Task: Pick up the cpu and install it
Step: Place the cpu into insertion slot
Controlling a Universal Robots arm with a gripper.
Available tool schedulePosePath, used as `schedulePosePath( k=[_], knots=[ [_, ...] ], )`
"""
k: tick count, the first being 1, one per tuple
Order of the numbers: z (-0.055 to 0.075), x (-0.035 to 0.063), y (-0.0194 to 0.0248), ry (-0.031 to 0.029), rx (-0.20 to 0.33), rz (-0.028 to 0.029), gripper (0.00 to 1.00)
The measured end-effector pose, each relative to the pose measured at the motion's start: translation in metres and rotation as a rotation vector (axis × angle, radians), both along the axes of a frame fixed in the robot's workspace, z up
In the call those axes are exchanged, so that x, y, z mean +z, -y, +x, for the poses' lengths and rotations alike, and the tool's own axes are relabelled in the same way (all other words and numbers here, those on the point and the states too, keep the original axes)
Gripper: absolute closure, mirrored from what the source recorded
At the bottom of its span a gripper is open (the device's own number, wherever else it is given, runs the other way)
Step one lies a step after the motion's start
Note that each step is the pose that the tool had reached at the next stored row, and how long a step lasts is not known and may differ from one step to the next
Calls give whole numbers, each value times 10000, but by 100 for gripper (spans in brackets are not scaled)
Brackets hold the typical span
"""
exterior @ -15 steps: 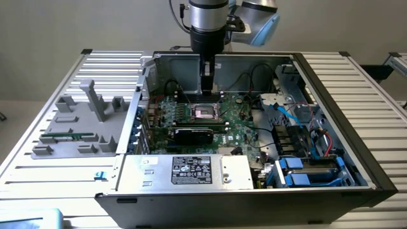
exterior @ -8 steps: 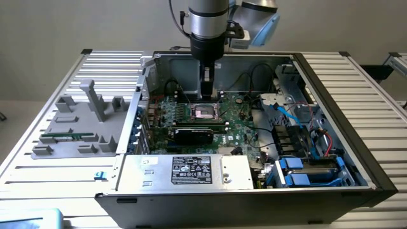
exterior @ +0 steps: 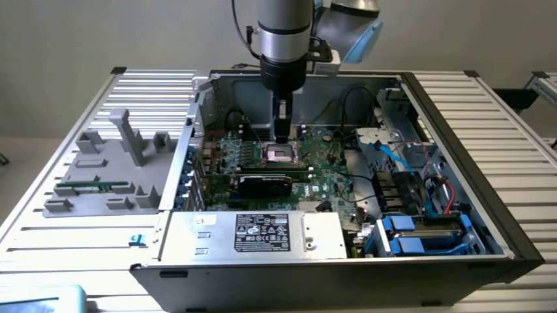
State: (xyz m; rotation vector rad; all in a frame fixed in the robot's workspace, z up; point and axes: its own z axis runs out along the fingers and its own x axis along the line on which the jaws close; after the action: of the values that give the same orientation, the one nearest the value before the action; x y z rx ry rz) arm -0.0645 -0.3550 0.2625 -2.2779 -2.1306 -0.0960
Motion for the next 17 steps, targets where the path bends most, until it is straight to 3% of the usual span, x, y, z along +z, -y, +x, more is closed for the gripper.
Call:
schedulePosePath(
  k=[12, 17],
  knots=[
    [-31, -219, -6, 15, 341, 2, 45],
    [-54, -299, -16, 101, 342, 1, 45]
  ],
)
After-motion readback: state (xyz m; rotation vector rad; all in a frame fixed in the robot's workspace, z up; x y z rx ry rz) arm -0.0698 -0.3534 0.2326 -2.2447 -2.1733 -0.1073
